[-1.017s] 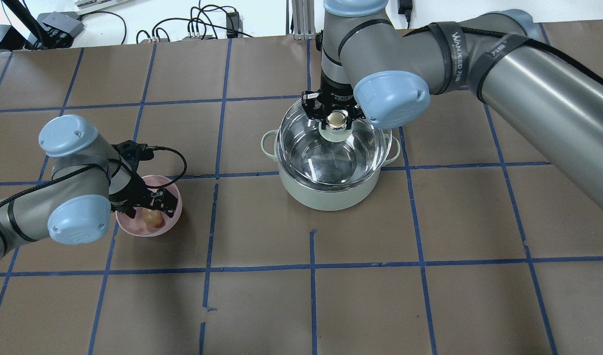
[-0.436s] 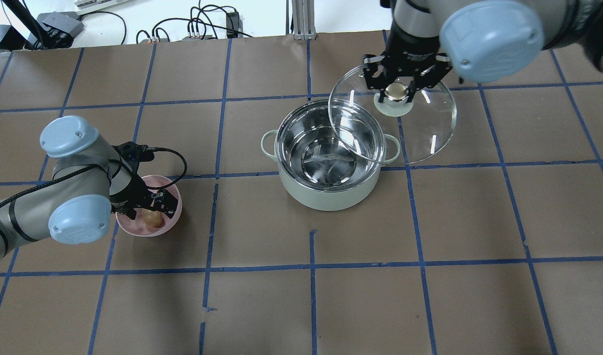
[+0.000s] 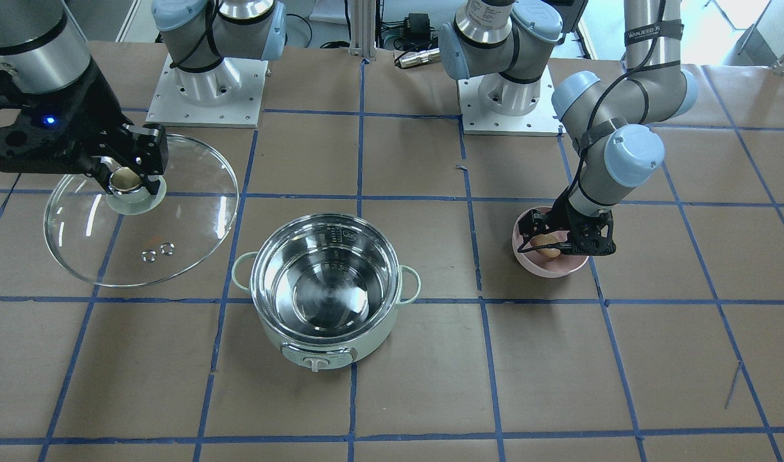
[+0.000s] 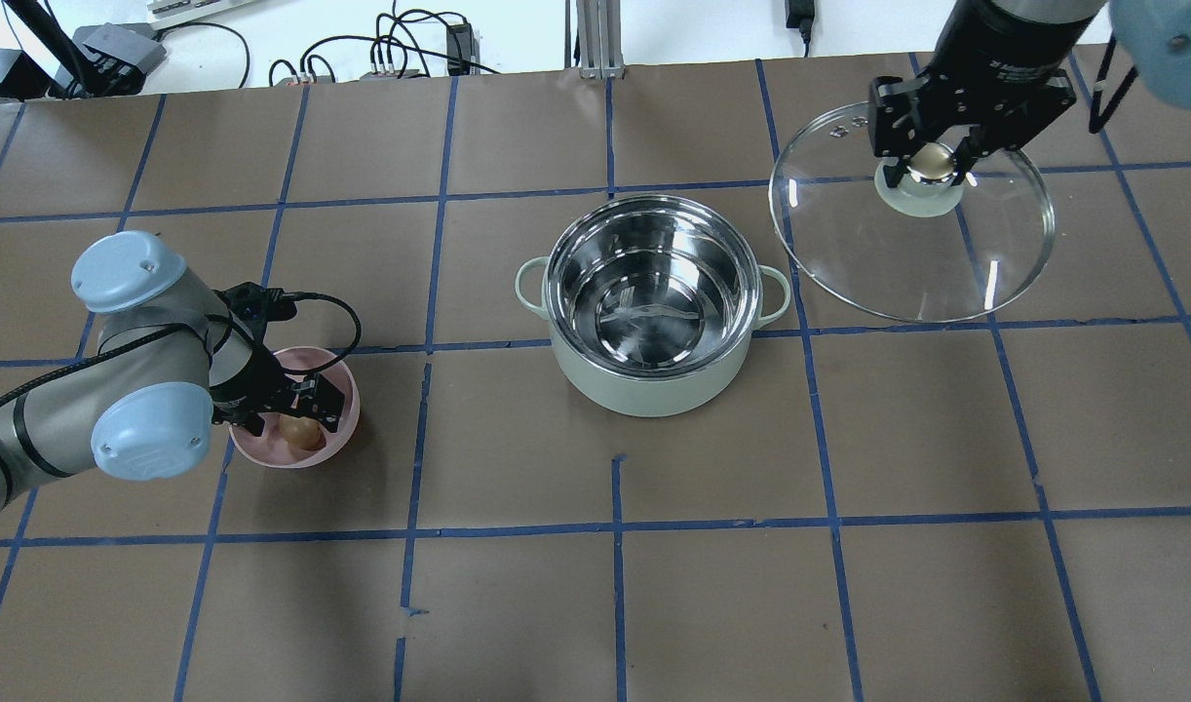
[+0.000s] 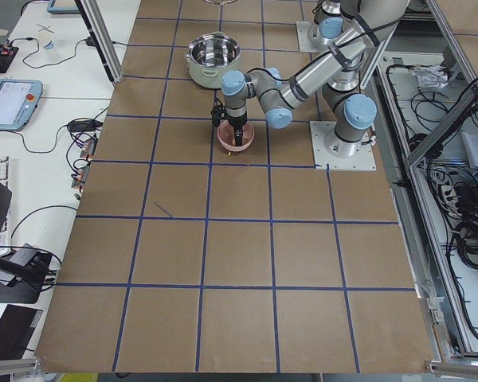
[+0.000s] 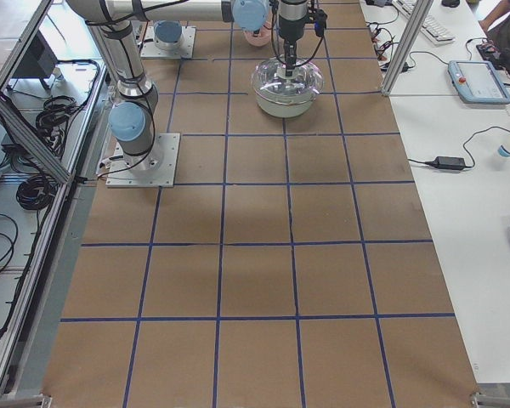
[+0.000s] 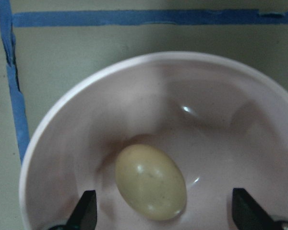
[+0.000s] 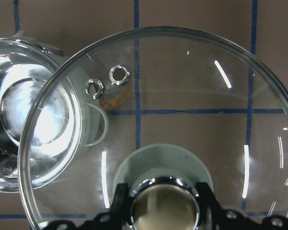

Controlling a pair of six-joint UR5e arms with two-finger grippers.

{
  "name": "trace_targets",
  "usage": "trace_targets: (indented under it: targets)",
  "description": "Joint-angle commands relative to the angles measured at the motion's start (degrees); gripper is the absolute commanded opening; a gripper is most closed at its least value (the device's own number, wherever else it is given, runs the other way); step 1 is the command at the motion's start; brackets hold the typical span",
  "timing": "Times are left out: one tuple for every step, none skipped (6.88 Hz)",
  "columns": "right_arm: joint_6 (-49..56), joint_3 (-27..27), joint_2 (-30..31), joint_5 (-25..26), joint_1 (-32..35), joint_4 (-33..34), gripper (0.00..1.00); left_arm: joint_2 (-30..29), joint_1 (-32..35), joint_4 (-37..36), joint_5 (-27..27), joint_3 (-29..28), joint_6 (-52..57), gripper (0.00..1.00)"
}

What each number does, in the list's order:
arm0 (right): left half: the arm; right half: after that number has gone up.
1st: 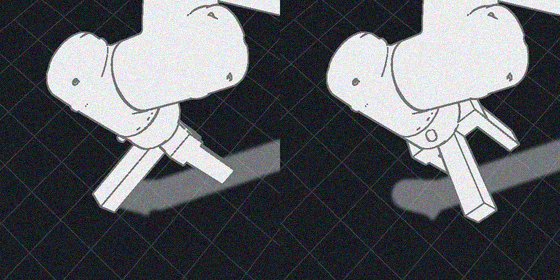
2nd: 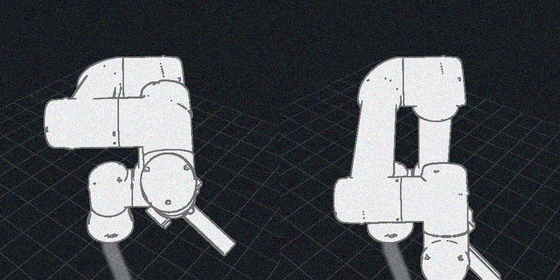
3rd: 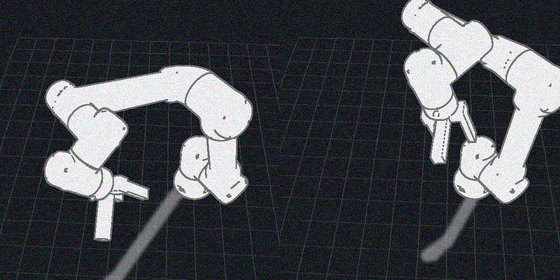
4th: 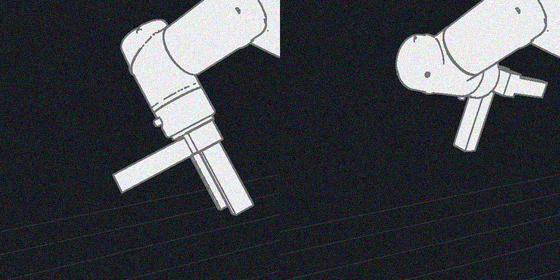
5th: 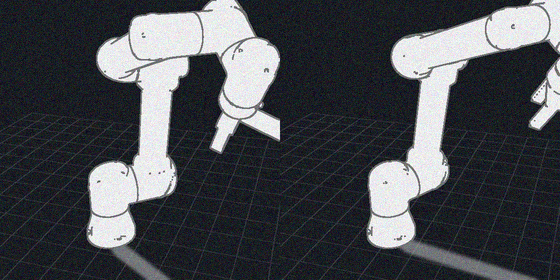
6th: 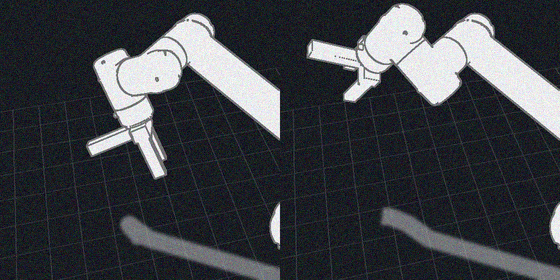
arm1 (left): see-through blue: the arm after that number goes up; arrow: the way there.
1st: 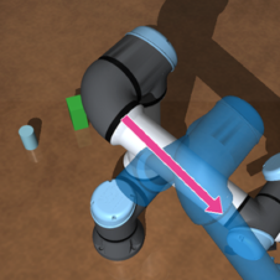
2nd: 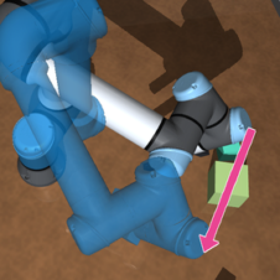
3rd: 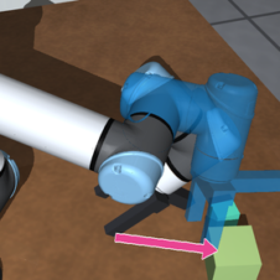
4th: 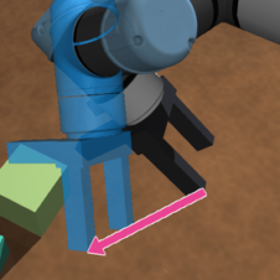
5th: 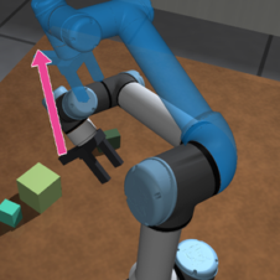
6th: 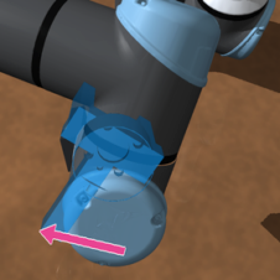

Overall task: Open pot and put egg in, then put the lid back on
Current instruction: 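Lift the glass lid off the pot and set it beside the pot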

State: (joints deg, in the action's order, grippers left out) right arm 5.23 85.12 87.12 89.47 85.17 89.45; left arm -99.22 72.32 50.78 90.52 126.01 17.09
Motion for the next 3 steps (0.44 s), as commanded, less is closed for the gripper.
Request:
trace_targets:
  targets:
    - [5.04,0.13,1.55,0.44,-2.81,-3.21,0.33,-0.45,-0.08,-0.07,-0.08,0.12,-0.04,0.99]
    - [5.4,0.13,1.56,0.44,-2.99,-3.58,0.33,-0.62,-0.08,-0.07,-0.08,0.12,-0.04,0.97]
    - [5.66,0.3,1.73,0.27,-2.91,-4.1,0.32,-0.89,-0.08,-0.76,-0.17,0.12,-0.04,0.81]
